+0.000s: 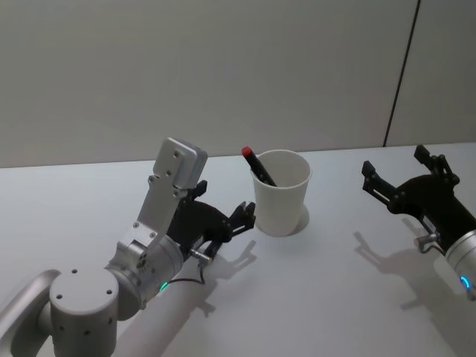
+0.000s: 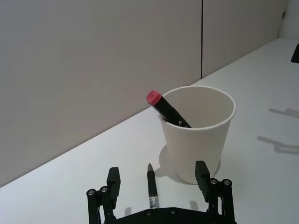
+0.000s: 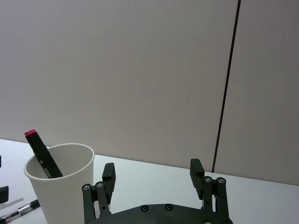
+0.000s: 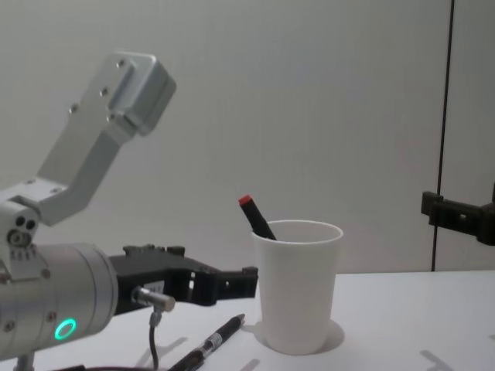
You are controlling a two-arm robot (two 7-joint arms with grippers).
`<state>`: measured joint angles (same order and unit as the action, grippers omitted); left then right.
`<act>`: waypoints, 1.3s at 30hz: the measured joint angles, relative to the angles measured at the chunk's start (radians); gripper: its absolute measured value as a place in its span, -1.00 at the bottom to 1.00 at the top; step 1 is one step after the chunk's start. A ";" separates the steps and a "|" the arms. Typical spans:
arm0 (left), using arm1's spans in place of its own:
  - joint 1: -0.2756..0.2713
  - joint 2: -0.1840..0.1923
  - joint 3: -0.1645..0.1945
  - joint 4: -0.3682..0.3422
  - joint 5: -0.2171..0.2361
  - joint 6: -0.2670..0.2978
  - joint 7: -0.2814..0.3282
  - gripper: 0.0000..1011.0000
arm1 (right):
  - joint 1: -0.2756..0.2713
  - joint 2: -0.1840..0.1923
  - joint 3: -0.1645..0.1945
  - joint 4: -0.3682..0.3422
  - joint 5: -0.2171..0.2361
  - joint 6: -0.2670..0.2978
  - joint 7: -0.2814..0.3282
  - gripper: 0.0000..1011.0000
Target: Place the pen into the pen holder.
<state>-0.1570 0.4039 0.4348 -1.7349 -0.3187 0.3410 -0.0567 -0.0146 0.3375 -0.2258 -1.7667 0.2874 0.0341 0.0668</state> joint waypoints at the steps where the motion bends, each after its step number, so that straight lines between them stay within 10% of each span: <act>1: -0.001 -0.001 0.000 0.004 0.000 0.007 -0.007 0.98 | 0.000 0.000 0.000 0.000 0.000 0.000 0.000 0.98; 39: 0.070 0.010 0.015 0.047 0.031 0.010 0.039 0.98 | 0.000 0.000 0.000 0.000 0.000 0.000 0.000 0.98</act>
<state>-0.0874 0.4143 0.4494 -1.6883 -0.2880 0.3512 -0.0173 -0.0147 0.3375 -0.2258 -1.7667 0.2874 0.0341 0.0667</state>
